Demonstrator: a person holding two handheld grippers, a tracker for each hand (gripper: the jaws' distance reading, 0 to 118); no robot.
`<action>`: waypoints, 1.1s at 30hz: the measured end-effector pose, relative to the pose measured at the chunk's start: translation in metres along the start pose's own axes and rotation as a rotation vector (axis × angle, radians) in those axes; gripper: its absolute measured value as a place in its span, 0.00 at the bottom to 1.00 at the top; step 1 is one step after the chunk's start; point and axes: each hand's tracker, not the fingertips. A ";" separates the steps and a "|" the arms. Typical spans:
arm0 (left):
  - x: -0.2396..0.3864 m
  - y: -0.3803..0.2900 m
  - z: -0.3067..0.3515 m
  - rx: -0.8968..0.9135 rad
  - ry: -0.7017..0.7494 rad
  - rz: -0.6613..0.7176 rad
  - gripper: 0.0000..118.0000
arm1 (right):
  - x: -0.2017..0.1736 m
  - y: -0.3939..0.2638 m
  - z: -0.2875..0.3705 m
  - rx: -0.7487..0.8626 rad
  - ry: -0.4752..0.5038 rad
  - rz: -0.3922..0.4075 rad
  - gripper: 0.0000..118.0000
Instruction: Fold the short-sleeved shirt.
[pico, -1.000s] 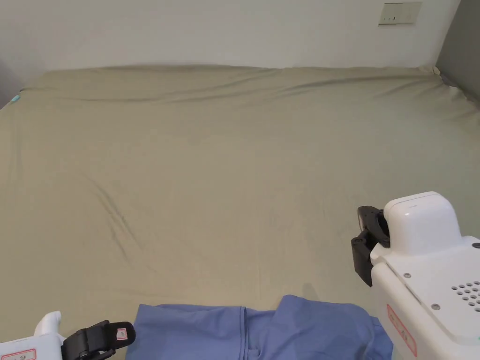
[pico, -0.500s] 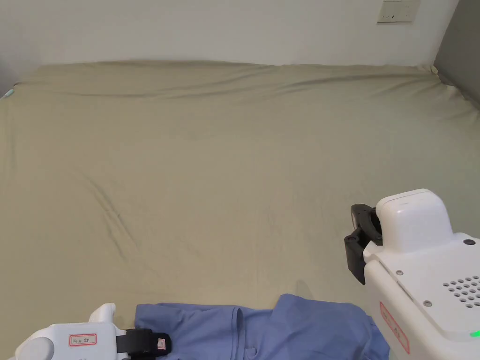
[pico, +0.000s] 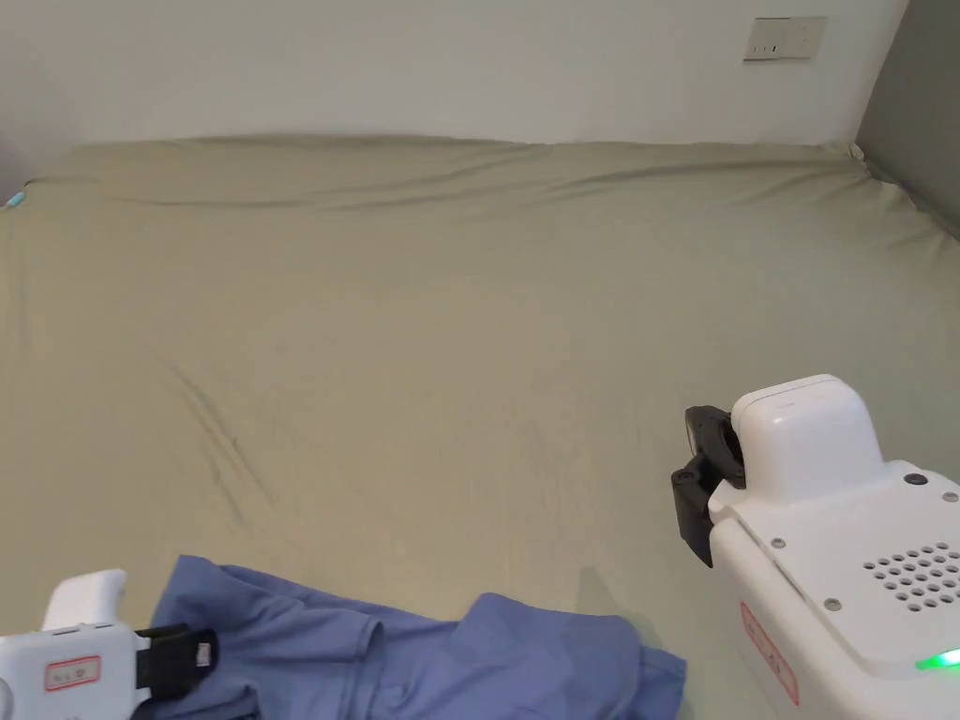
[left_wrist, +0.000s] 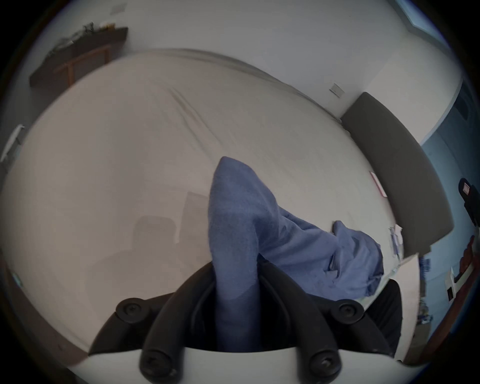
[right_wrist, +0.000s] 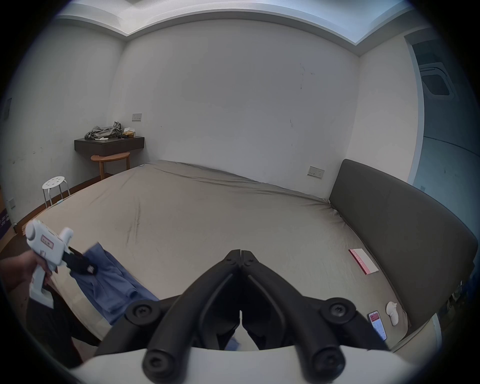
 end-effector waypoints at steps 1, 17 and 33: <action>-0.005 0.004 0.008 0.006 0.041 -0.001 0.08 | 0.000 0.000 0.000 0.000 0.001 -0.003 0.00; 0.114 0.019 0.031 -0.020 0.020 -0.147 0.08 | -0.007 -0.007 0.002 -0.001 0.040 -0.019 0.00; 0.225 -0.046 -0.074 -0.205 -0.027 -0.251 0.13 | 0.017 -0.024 -0.001 -0.044 0.006 -0.051 0.00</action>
